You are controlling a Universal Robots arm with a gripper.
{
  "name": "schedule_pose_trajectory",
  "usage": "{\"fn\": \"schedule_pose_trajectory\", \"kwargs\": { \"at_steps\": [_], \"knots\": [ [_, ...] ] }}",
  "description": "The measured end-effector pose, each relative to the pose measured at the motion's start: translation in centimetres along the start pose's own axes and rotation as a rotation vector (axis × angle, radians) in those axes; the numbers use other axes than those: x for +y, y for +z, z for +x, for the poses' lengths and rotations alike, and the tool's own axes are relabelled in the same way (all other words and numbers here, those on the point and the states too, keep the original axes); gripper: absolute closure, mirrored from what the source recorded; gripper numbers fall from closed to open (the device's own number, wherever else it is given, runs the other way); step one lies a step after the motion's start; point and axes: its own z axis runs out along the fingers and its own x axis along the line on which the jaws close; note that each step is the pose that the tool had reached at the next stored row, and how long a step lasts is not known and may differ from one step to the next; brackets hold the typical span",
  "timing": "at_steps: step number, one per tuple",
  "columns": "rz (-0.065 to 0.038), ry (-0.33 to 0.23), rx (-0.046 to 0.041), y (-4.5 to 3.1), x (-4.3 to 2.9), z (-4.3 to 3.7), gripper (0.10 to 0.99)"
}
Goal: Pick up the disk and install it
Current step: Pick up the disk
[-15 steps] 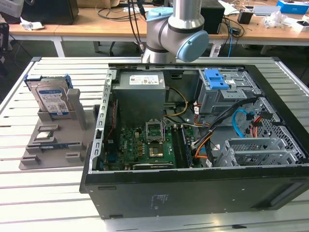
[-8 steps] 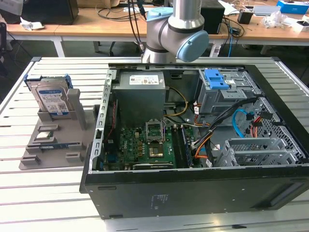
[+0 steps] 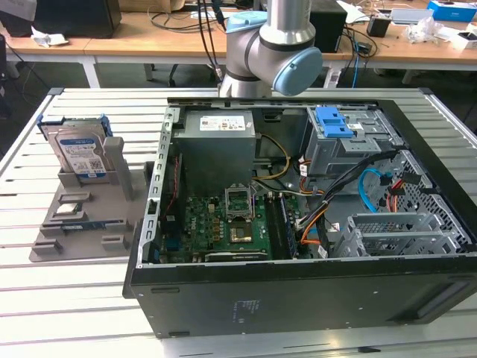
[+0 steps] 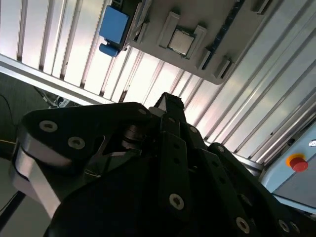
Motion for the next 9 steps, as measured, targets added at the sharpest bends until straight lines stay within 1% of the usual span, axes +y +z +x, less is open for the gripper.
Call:
{"fn": "schedule_pose_trajectory", "kwargs": {
  "at_steps": [4, 6, 9],
  "knots": [
    [-0.001, -0.047, 0.0014, 0.00, 0.00, 0.00, 0.984],
    [-0.003, -0.103, 0.0030, 0.00, 0.00, 0.00, 0.984],
    [-0.004, -0.155, 0.0046, -0.01, 0.00, 0.00, 0.984]
  ]
}}
